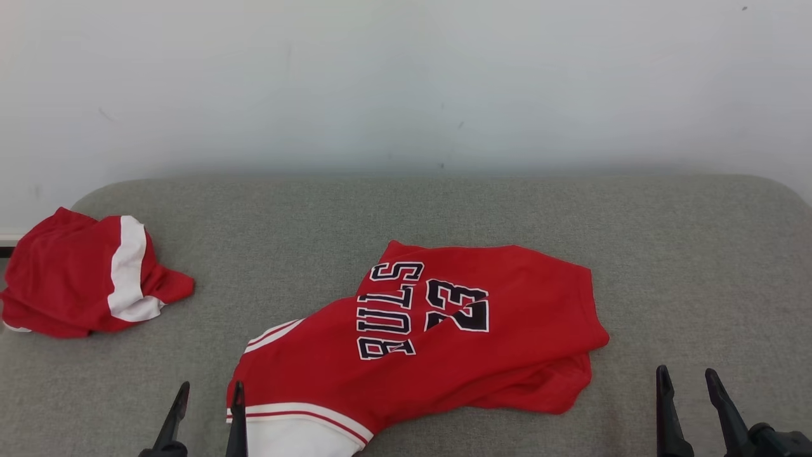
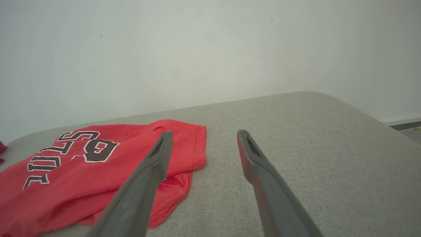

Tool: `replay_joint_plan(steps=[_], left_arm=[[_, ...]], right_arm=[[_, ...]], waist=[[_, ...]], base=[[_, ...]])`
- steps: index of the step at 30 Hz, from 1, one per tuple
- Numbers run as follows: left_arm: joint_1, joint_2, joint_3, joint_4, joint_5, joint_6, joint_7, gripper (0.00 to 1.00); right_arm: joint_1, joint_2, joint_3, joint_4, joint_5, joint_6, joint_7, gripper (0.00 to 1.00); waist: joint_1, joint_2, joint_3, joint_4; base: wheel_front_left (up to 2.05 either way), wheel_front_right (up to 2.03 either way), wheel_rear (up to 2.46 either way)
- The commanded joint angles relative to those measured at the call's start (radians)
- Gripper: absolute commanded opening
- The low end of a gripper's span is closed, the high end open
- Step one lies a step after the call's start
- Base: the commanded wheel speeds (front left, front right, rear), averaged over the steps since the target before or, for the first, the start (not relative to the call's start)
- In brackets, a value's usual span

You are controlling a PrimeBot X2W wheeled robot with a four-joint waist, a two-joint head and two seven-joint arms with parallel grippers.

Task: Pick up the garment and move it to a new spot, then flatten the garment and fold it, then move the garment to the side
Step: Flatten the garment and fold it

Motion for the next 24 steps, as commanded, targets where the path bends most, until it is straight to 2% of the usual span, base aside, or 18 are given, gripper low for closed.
replay_joint_plan(steps=[1, 11, 17, 24], left_arm=[[-0.005, 0.001, 0.001, 0.007, 0.002, -0.005, -0.003, 1.00], [-0.001, -0.017, -0.024, 0.116, -0.041, -0.023, -0.004, 1.00], [-0.013, -0.022, -0.038, 0.191, -0.056, -0.028, -0.003, 1.00], [-0.053, -0.026, -0.050, 0.305, -0.085, -0.041, -0.003, 1.00]], right_arm=[[0.008, 0.002, 0.003, 0.001, 0.001, -0.002, 0.003, 1.00], [-0.057, -0.030, 0.048, 0.066, -0.001, -0.002, 0.041, 1.00], [-0.112, -0.051, 0.068, 0.175, 0.005, -0.002, 0.039, 1.00], [-0.224, -0.061, 0.097, 0.374, 0.021, -0.002, 0.008, 1.00]], waist=[[0.0000, 0.0000, 0.002, 0.003], [0.0000, 0.0000, 0.026, 0.028], [0.0000, 0.0000, 0.050, 0.042], [0.0000, 0.0000, 0.090, 0.051]], base=[[0.00, 0.00, 0.00], [0.00, 0.00, 0.00], [0.00, 0.00, 0.00], [0.00, 0.00, 0.00]])
